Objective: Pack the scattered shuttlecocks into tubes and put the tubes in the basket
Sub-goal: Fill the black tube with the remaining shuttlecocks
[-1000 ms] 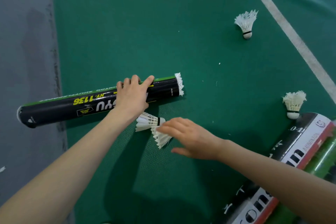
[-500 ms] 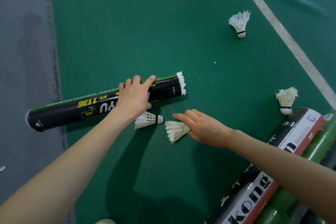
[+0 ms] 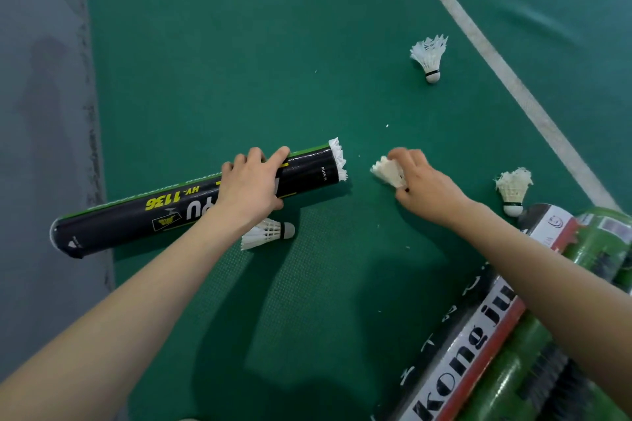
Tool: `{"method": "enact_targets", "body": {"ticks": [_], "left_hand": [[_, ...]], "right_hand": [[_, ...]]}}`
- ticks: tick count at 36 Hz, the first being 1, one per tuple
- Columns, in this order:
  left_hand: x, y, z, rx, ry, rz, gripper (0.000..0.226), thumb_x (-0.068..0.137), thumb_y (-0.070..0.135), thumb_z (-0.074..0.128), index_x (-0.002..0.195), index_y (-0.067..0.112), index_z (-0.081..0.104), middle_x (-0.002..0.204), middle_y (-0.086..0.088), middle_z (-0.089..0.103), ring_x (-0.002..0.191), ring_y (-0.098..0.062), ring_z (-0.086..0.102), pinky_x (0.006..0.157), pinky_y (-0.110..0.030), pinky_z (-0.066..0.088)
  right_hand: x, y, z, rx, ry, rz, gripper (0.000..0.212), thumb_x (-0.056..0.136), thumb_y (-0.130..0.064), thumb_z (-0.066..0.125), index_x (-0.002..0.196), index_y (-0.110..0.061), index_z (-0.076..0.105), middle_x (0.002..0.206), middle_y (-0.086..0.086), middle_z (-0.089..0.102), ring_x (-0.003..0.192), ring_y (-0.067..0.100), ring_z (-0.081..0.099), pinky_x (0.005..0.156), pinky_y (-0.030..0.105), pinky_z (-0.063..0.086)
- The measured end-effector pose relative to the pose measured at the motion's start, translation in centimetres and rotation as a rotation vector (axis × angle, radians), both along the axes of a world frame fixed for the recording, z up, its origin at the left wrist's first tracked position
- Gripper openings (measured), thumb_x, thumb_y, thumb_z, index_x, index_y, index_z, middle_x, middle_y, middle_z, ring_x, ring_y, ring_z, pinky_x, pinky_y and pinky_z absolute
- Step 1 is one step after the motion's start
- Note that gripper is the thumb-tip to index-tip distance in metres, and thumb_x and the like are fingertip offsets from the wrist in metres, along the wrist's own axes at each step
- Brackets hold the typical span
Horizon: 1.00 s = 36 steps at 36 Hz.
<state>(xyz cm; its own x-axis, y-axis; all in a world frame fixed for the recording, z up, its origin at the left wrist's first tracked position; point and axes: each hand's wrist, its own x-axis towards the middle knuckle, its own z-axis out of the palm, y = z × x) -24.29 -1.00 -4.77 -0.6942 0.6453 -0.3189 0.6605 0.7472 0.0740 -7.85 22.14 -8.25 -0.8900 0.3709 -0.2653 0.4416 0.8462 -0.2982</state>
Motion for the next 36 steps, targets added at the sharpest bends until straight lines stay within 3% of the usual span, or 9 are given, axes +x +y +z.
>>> {"method": "enact_targets", "body": {"ticks": [5,10,15,18,21,25,28,31,36], "left_hand": [[0.2,0.2,0.3,0.014,0.0,0.001,0.088,0.076,0.035,0.077,0.144,0.032,0.022,0.127,-0.01,0.044,0.117,-0.032,0.045,0.1,-0.046,0.035],[0.5,0.4,0.6,0.036,-0.006,-0.017,0.088,0.074,0.034,0.077,0.143,0.033,0.023,0.125,-0.008,0.045,0.115,-0.031,0.045,0.099,-0.045,0.035],[0.9,0.9,1.2,0.094,-0.004,-0.032,0.086,0.074,0.034,0.076,0.143,0.033,0.024,0.124,-0.008,0.046,0.114,-0.03,0.046,0.097,-0.044,0.036],[1.0,1.1,1.5,0.136,-0.013,-0.029,0.084,0.073,0.035,0.075,0.141,0.034,0.026,0.123,-0.007,0.046,0.112,-0.03,0.047,0.096,-0.043,0.037],[1.1,1.2,1.7,0.161,-0.015,-0.03,0.083,0.073,0.035,0.075,0.141,0.034,0.027,0.12,-0.006,0.047,0.109,-0.029,0.047,0.094,-0.042,0.038],[1.3,1.2,1.8,0.196,-0.016,-0.047,0.082,0.073,0.037,0.074,0.141,0.035,0.028,0.12,-0.005,0.048,0.108,-0.028,0.047,0.094,-0.042,0.038],[1.5,1.3,1.8,0.219,-0.003,-0.062,0.08,0.074,0.038,0.072,0.141,0.035,0.027,0.12,-0.004,0.048,0.109,-0.027,0.048,0.094,-0.042,0.037],[1.5,1.4,1.9,0.247,0.009,-0.058,0.08,0.075,0.039,0.072,0.141,0.035,0.028,0.121,-0.004,0.048,0.11,-0.027,0.048,0.096,-0.042,0.037],[1.2,1.2,2.2,0.286,0.043,-0.04,0.081,0.075,0.04,0.072,0.142,0.035,0.028,0.121,-0.004,0.048,0.109,-0.027,0.048,0.094,-0.041,0.036]], "right_hand": [[-0.8,1.0,1.5,-0.271,0.33,-0.409,0.041,0.083,-0.011,0.062,0.109,-0.014,0.031,0.114,0.011,0.038,0.086,0.032,0.054,0.075,0.045,0.05],[-1.5,1.5,2.6,-0.654,0.493,-0.711,0.045,0.066,-0.041,0.071,0.092,-0.023,0.038,0.114,0.011,0.054,0.1,0.026,0.062,0.089,0.044,0.053],[-2.2,0.7,2.8,-0.996,0.68,-0.75,0.019,0.09,-0.019,0.066,0.087,-0.014,0.048,0.105,0.011,0.062,0.096,0.023,0.065,0.091,0.041,0.054],[-2.4,0.0,3.1,-1.04,0.686,-0.714,0.015,0.092,-0.022,0.063,0.088,-0.012,0.052,0.105,0.011,0.065,0.097,0.021,0.065,0.089,0.033,0.054],[-2.6,-0.4,3.2,-1.057,0.7,-0.696,0.015,0.091,-0.02,0.063,0.093,-0.014,0.049,0.107,0.011,0.063,0.096,0.019,0.064,0.091,0.035,0.053],[-3.0,-1.0,3.7,-1.059,0.713,-0.664,0.027,0.098,-0.024,0.052,0.122,-0.029,0.042,0.119,0.004,0.056,0.102,0.015,0.059,0.086,0.031,0.051],[-2.8,-1.7,3.9,-0.97,0.626,-0.556,0.045,0.1,-0.033,0.045,0.143,-0.037,0.032,0.14,0.0,0.046,0.122,0.014,0.051,0.102,0.035,0.045],[-2.8,-2.6,3.8,-0.948,0.576,-0.457,0.045,0.101,-0.037,0.04,0.145,-0.041,0.029,0.147,-0.006,0.043,0.133,0.009,0.041,0.115,0.04,0.03],[-3.0,-3.4,3.8,-0.949,0.56,-0.402,0.05,0.095,-0.054,0.024,0.143,-0.043,0.032,0.155,-0.012,0.029,0.142,0.002,0.024,0.121,0.038,0.014]]}}
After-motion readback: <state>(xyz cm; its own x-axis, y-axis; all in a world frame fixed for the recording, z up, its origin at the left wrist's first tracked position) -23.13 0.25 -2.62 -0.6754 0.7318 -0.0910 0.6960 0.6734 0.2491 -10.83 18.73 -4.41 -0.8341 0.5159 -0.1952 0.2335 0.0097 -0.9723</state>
